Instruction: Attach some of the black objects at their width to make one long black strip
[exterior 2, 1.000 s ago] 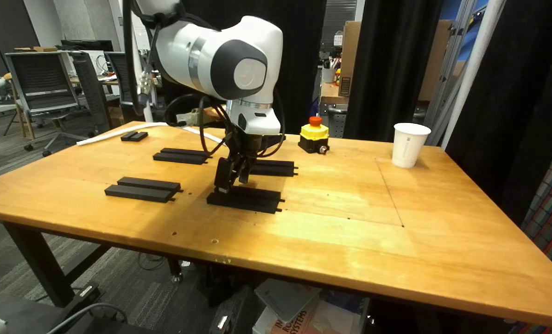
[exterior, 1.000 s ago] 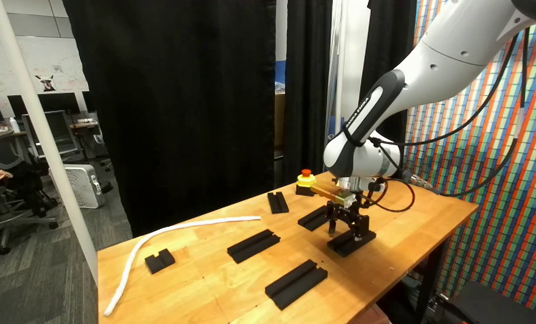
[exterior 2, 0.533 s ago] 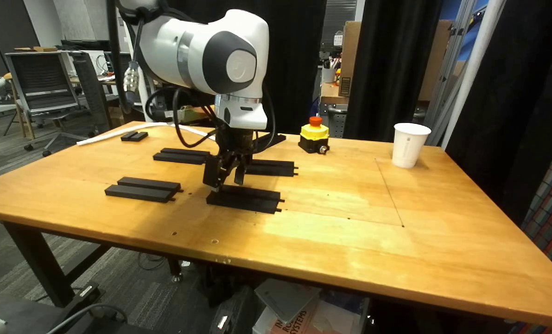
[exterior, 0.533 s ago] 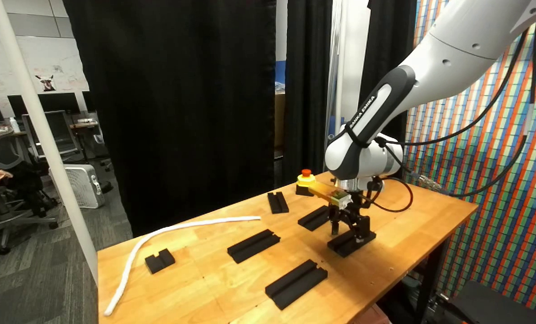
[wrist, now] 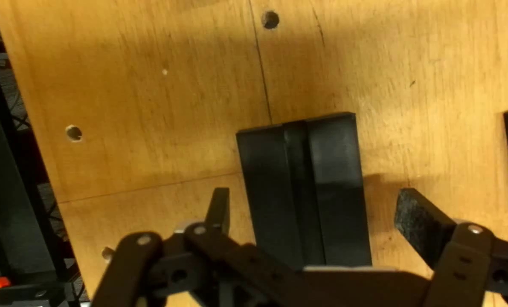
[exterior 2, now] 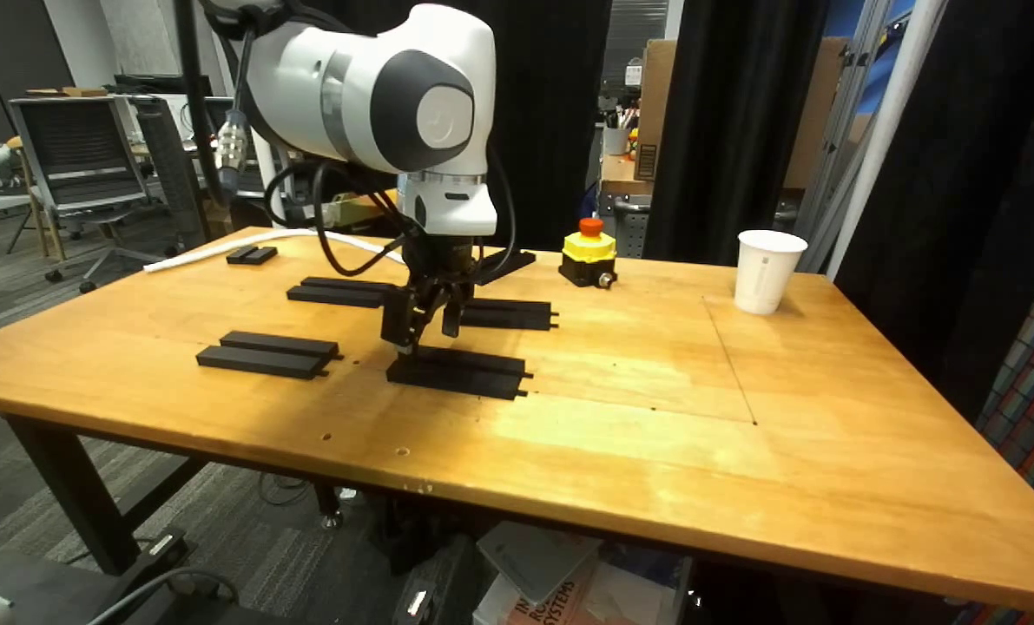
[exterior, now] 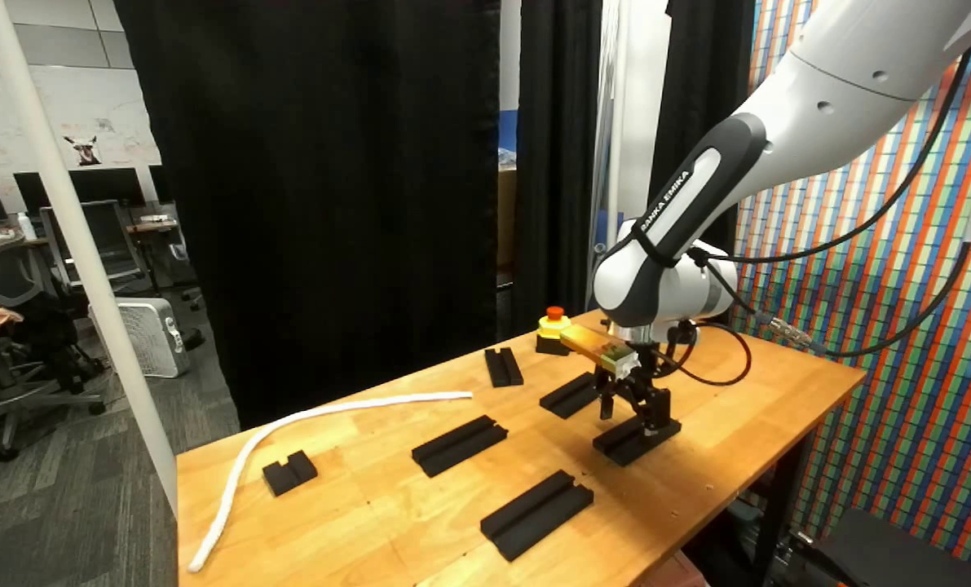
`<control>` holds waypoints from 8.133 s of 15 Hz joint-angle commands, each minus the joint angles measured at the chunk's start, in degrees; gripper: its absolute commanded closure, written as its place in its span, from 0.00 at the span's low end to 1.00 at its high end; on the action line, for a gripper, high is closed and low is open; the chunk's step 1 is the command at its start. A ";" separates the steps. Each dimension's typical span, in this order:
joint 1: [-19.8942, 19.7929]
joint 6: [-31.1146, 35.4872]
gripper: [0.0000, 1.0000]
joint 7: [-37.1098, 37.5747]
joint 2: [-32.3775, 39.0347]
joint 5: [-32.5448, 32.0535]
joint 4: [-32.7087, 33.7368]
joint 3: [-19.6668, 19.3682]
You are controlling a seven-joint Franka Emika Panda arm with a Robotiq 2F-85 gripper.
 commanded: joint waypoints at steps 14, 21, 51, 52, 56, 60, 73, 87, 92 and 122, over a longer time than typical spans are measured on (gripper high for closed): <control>-1.65 5.53 0.00 -12.40 1.90 1.66 -1.56 0.44; -2.41 8.36 0.50 -24.40 3.64 8.52 0.21 2.30; 10.31 -9.13 0.54 -0.96 29.99 17.11 60.20 15.70; 11.35 -8.78 0.54 0.30 30.27 16.22 60.21 15.01; 13.70 -4.17 0.54 -0.93 30.19 12.31 55.71 13.11; 14.49 4.02 0.54 -1.82 30.98 13.90 50.56 14.53; 13.47 10.16 0.54 -3.07 29.93 23.54 42.80 23.70; 8.69 7.11 0.54 -21.74 27.63 43.08 34.84 23.33; 8.50 4.67 0.54 -27.20 26.11 46.57 32.64 21.01; 11.17 -18.33 0.00 5.51 18.06 6.22 38.63 5.53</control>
